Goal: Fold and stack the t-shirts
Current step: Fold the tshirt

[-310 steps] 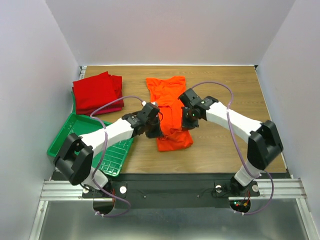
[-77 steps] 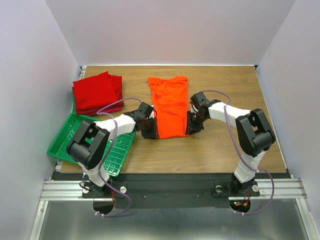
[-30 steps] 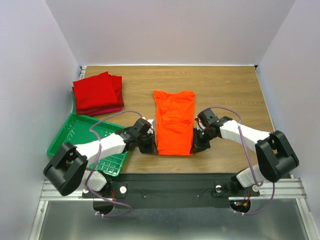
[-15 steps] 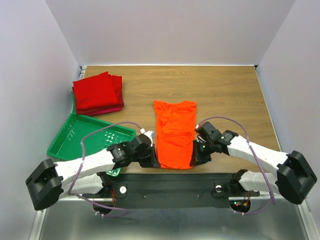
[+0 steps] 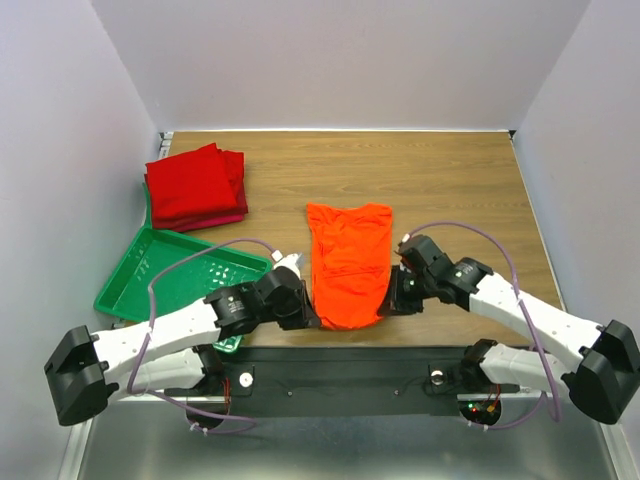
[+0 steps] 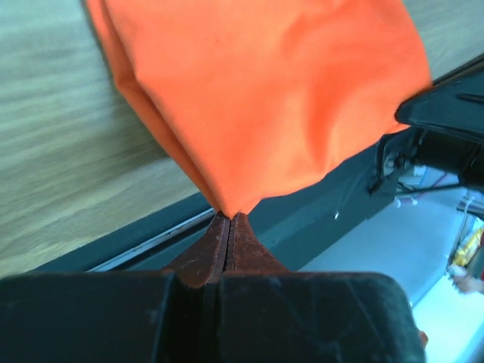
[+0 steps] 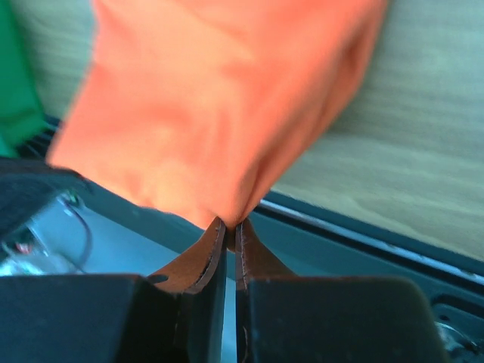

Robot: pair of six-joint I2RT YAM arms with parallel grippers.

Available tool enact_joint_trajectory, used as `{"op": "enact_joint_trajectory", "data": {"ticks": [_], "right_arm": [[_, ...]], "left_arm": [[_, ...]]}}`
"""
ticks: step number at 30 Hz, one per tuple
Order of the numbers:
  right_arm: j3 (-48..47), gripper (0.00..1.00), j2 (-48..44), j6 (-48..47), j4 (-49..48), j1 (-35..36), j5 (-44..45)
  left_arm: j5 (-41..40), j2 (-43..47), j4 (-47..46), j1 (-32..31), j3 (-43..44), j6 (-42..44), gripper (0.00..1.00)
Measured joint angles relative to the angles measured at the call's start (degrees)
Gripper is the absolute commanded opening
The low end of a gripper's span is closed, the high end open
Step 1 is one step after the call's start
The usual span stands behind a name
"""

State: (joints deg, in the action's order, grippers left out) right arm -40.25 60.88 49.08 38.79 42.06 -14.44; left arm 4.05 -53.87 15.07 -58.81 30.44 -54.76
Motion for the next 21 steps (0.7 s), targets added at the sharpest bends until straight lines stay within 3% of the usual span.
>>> {"op": "enact_joint_trajectory", "data": {"ticks": [10, 21], "right_arm": [[-10.51, 0.00, 2.95, 1.53, -0.11, 0.02, 8.83], [-16.26, 0.03, 5.84, 1.03, 1.20, 0.00, 18.21]], "left_arm": [[-7.74, -0.96, 2.34, 0.46, 10.25, 0.22, 0.00], [-7.80, -8.50, 2.54, 5.95, 18.25, 3.28, 0.00]]}}
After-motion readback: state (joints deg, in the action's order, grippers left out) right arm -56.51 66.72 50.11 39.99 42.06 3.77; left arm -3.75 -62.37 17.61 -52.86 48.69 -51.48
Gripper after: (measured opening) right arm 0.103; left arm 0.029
